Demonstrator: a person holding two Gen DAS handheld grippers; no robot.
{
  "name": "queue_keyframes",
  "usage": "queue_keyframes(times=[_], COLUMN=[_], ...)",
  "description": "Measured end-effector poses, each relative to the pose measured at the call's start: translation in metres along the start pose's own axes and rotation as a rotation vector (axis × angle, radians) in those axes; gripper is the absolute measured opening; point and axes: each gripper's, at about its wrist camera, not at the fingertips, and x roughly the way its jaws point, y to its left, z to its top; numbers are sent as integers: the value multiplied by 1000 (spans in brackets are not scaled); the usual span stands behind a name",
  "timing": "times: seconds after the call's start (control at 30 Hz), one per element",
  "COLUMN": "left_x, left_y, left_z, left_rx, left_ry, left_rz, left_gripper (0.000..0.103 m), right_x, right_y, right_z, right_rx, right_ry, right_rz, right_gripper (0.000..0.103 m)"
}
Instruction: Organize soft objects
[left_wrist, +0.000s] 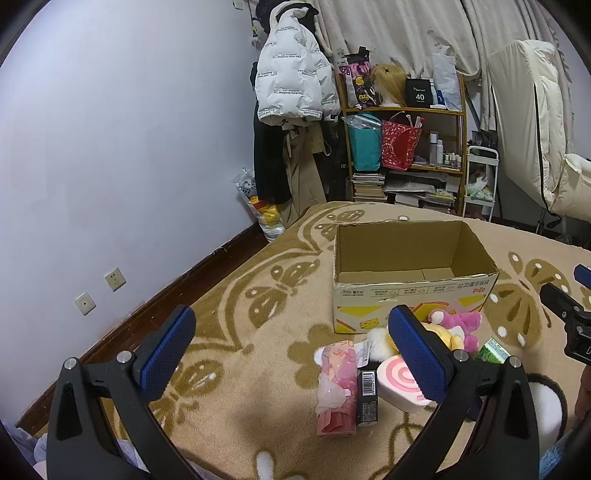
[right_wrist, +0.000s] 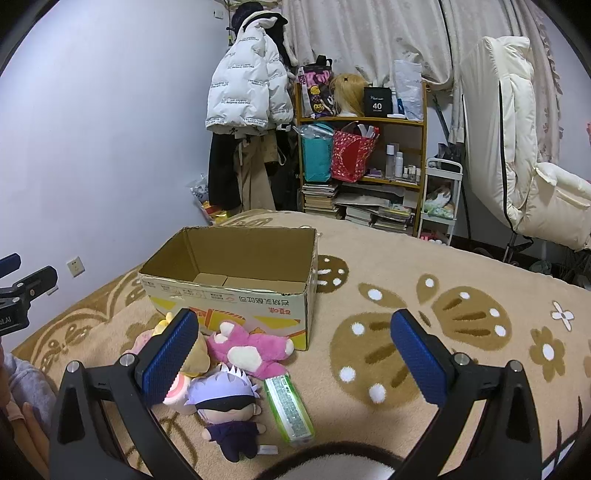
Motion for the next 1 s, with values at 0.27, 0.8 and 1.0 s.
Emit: queue_keyframes(times=[0.27, 0.8, 1.0], left_x=[-1, 0, 2], left_y=[0, 0, 1], left_z=[0, -1, -3], left_rx=[0, 2, 3], left_ry=[2, 3, 5], left_rz=[-1, -1, -3], left_gripper=[103, 103, 103], right_x=[0, 0, -1], right_y=[3, 5, 5], right_z=[-1, -2, -2], right_rx=[2, 5, 5], right_ry=[-3, -8, -7], right_rz=[-2, 15, 15], right_gripper=[103, 103, 103])
